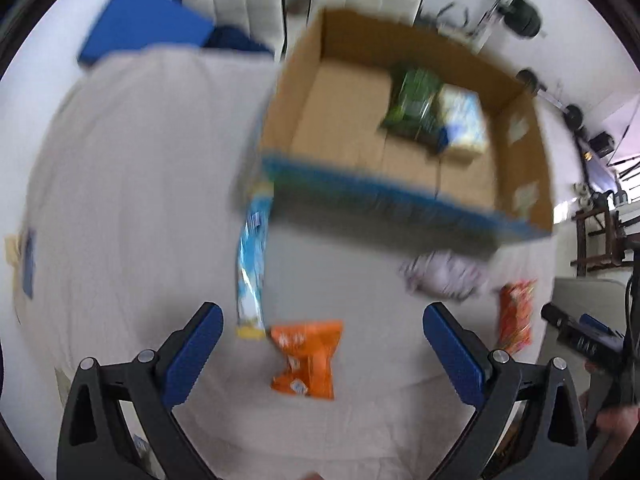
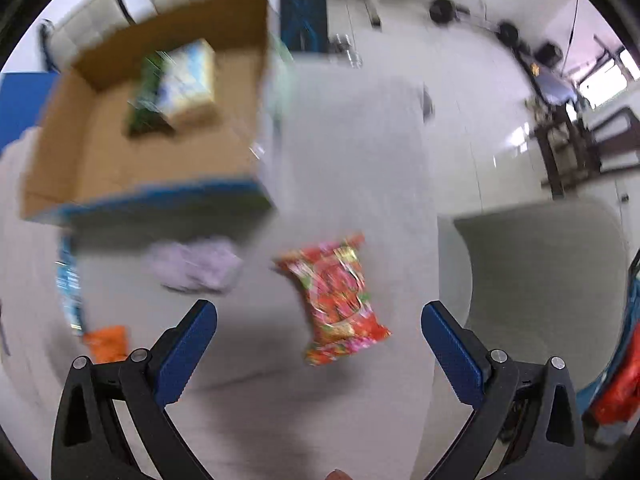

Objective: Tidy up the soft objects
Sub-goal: 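Grasp the orange snack bag with the left tool while the right tool grasps the red-and-green bag, then lift both snack bags and carry them over the box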

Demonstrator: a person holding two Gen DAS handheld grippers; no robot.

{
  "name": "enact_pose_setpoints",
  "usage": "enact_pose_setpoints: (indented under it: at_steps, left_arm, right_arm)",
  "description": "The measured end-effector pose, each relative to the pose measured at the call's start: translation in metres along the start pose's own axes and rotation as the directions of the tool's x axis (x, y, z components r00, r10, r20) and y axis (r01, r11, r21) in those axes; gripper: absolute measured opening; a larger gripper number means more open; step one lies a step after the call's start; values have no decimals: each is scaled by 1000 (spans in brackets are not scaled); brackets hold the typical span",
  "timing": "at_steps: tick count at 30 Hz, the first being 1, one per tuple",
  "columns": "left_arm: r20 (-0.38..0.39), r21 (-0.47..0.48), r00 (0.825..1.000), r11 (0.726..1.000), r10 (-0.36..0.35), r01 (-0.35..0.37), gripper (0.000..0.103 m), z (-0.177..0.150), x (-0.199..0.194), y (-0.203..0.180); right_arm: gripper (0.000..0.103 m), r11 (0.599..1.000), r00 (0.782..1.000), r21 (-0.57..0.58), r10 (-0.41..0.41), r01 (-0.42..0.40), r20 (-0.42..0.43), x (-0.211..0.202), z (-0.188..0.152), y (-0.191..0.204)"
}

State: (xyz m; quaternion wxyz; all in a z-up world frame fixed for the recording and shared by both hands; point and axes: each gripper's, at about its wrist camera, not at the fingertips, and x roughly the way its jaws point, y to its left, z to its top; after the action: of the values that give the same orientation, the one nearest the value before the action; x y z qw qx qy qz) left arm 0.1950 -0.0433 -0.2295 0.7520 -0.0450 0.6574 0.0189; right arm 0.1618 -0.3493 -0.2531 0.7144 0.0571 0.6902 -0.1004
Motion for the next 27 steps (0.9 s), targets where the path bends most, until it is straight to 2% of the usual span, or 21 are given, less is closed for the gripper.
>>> enact_pose_setpoints:
  at_steps: [3, 8, 10, 13, 15, 17, 18, 19, 20, 22, 23, 24, 27]
  left_arm:
    - [-87, -12, 996, 1000, 5, -7, 103, -17, 39, 4]
    - [-193, 8, 981, 1000, 31, -30, 103, -40, 90, 13]
    - [-227, 10, 973, 1000, 30, -28, 103, -47, 105, 17]
    - [-272, 10, 962, 1000, 1, 2, 103, -56, 121, 18]
    - [-283, 24, 959, 1000, -1, 8, 103, -60, 128, 15]
    - [-284, 74, 958, 997, 39, -19, 103, -62, 138, 8]
    - [-290, 89, 956, 996, 51, -26, 98, -63, 142, 5]
    - [-297, 101, 954, 995, 48, -19, 86, -65, 146, 2]
    - [-306, 108, 951, 994, 42, -9, 81, -67, 150, -1]
    - [-322, 126, 946, 992, 46, -6, 61, -71, 156, -7]
    - [-314, 137, 948, 990, 57, -15, 60, -73, 155, -10]
    - [-302, 148, 952, 989, 57, -12, 52, -74, 153, -13]
    - [-291, 175, 956, 984, 40, 12, 49, -76, 148, -26]
  right_arm:
    - [103, 999, 997, 28, 21, -19, -76, 43, -1, -10]
    - [103, 997, 991, 68, 54, -47, -119, 81, -2, -15]
    - [94, 996, 989, 80, 59, -49, -135, 89, -2, -15]
    - [77, 999, 990, 52, -3, 10, -142, 94, -4, -11]
    - [57, 999, 989, 31, -30, 35, -146, 94, -8, -8]
    - [54, 999, 989, 15, -27, 29, -145, 91, -15, -3]
    - [54, 1000, 987, 1, -17, 18, -160, 92, -21, 1]
    - [53, 1000, 984, -13, -4, 2, -176, 92, -26, 4]
    - [53, 1000, 983, -26, 5, -10, -185, 92, -31, 8]
    - [52, 999, 980, -42, 20, -29, -199, 90, -41, 14]
    - [52, 998, 977, -41, 39, -48, -211, 89, -46, 17]
    - [52, 997, 973, -39, 61, -72, -225, 89, -51, 20]
    - [52, 992, 962, -36, 111, -124, -251, 84, -69, 30]
